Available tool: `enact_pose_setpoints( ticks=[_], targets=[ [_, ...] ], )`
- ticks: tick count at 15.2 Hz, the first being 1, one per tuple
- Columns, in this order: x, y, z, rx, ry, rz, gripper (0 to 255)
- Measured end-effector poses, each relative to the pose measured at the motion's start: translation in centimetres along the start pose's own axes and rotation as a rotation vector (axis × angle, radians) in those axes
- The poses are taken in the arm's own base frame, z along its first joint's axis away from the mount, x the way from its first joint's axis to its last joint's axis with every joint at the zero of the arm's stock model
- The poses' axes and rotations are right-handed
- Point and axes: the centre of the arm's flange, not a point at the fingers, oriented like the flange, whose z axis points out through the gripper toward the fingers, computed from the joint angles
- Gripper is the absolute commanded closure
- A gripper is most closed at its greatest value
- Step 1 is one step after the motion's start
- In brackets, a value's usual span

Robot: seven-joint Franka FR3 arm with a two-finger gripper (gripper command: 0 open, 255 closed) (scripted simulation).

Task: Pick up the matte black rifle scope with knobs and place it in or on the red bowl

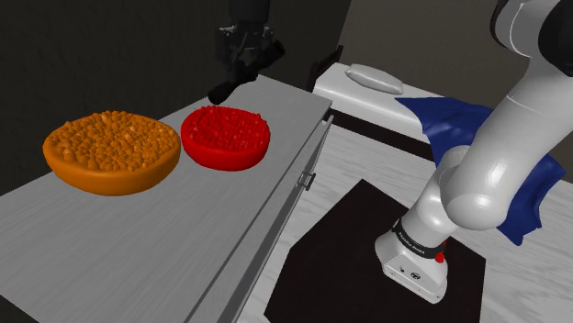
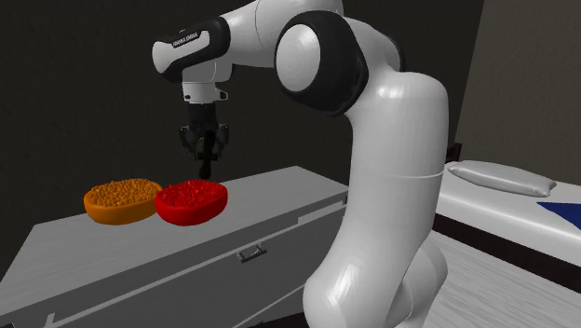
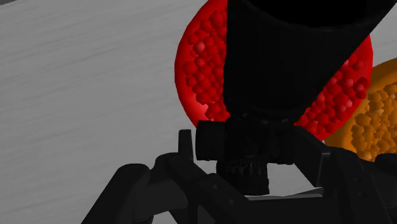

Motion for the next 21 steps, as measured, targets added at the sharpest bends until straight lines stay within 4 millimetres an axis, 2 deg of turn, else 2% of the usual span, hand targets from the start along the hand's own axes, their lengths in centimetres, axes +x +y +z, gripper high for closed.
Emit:
enact_pose_setpoints(
  ticks=[3, 5, 17, 21],
  targets=[
    [-1.2, -4.2, -0.2, 0.0, 0.0, 0.0, 255],
    [-2.0, -5.4, 0.1, 0.0, 0.0, 0.0, 255],
    [-2.3, -5.8, 6.2, 0.0, 0.0, 0.001, 255],
    [-2.3, -5.8, 6.6, 0.0, 0.0, 0.001, 255]
  ],
)
